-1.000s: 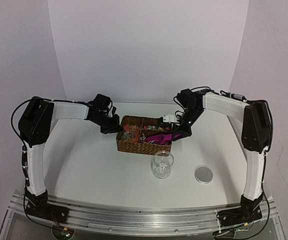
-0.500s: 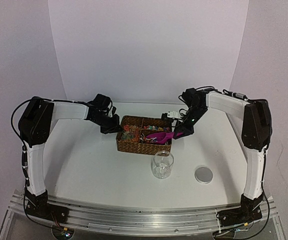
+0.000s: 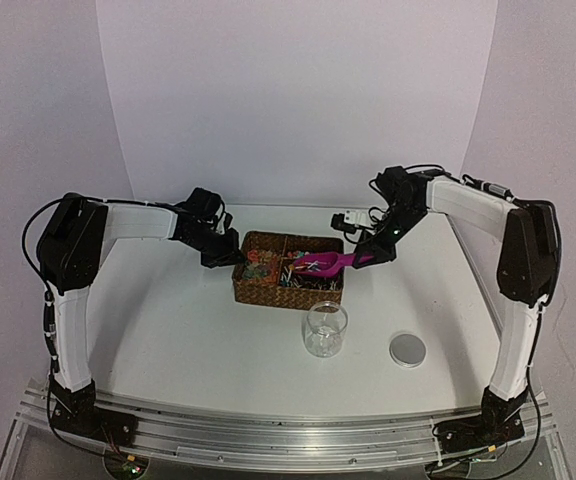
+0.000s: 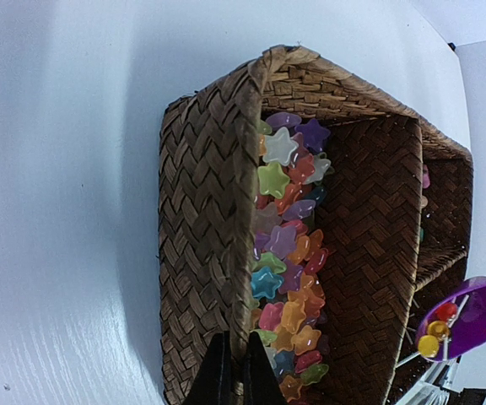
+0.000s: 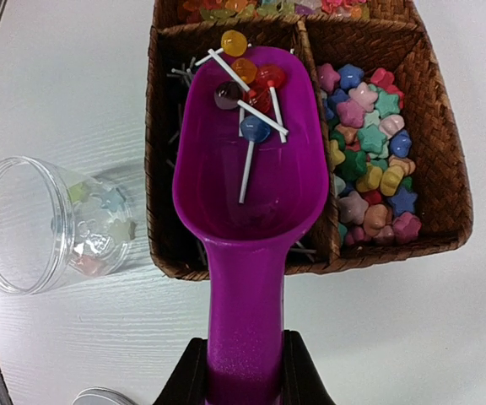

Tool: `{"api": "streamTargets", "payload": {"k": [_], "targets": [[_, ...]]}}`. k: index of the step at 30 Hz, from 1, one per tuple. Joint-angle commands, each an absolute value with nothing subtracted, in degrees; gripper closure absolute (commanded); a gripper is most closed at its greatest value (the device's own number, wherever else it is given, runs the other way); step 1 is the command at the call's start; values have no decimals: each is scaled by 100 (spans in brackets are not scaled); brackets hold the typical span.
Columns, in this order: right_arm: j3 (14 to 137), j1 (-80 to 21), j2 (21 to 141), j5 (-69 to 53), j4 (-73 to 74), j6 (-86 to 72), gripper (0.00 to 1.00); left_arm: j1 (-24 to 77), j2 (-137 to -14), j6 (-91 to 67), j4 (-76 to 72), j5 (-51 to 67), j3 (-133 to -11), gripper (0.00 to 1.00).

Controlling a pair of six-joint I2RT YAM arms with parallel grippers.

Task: Pack the candies
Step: Scoop the fake candies from the storage box, then place the fake candies in the packing bottle.

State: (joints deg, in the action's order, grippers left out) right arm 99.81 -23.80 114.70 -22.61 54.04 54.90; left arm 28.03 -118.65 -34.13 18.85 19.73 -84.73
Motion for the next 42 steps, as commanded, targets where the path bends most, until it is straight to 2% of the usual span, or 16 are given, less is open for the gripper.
{"api": "streamTargets", "payload": {"k": [1,13,27,36,42], "targets": [[9938,-2326,10967,-2541,5389,5388,100,2731,-11849,-3568,2378,1897,-8424,100],[9716,-2239,10720,-2389,5388,5410,100,2733,-11823,-3586,2363,1899,-8385,100],[8896,-2317,9147,-2712,5935,6293,100,2733,-11821,-3626,2355,1907,-8351,100],[8199,-2490,8449,-2005,6667,6860,100,2742,-11848,-3679,2356,1941,-8341,100],[8134,-3110,8611,-1152,6472,6943,100,2752,-11880,-3698,2372,1966,-8352,100]]}}
